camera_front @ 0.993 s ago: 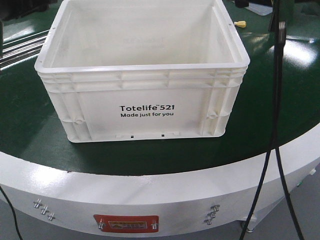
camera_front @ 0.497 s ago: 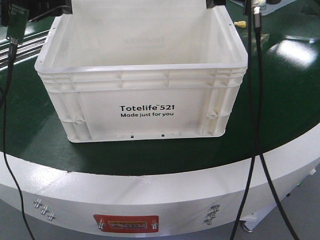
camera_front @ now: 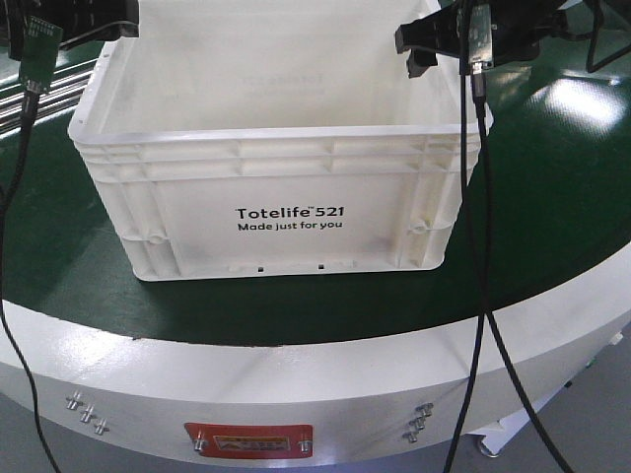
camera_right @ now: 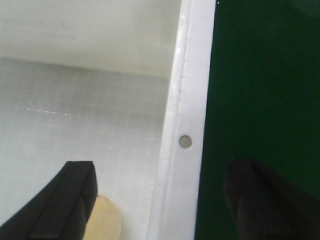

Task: Place moving items into box and shelve
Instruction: 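Move both grippers open above the tote's side rims, then lower both grippers onto the tote rims and close on them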

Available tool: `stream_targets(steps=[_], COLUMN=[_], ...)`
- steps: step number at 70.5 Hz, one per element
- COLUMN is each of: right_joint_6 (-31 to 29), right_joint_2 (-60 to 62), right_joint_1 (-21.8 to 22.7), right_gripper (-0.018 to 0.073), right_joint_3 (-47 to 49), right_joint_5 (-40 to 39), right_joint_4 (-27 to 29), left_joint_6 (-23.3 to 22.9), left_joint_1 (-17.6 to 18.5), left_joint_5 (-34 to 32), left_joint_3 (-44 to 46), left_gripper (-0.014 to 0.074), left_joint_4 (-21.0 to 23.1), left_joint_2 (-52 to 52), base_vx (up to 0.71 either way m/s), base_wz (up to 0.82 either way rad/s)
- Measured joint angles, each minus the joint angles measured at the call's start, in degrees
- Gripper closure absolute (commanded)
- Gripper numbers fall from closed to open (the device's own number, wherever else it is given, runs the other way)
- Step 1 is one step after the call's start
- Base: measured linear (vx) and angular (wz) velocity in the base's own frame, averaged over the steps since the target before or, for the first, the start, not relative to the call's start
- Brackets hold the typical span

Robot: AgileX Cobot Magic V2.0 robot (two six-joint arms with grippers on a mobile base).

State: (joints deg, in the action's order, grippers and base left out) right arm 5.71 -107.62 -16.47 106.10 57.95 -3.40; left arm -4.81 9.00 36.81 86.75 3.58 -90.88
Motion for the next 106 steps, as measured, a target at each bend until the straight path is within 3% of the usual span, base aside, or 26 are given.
stream_targets(steps=[34,106], right_joint_6=[1.5,1.5], right_joint_2=[-3.6,-3.6], right_joint_1=[0.0,0.0], right_gripper=[0.0044,0.0044], right_joint_3=[0.1,4.7], right_joint_5=[0.0,4.1], right_joint_4=[-0.2,0.0], left_joint_6=[0.0,0.0], left_joint_1=[0.0,0.0], left_joint_5=[0.4,0.7], left_joint_3=[0.0,0.0], left_gripper=[0.0013,0.0013], left_joint_4=[-0.1,-0.2], left_joint_2=[0.0,0.0], base_vx=[0.0,0.0], base_wz=[0.0,0.0])
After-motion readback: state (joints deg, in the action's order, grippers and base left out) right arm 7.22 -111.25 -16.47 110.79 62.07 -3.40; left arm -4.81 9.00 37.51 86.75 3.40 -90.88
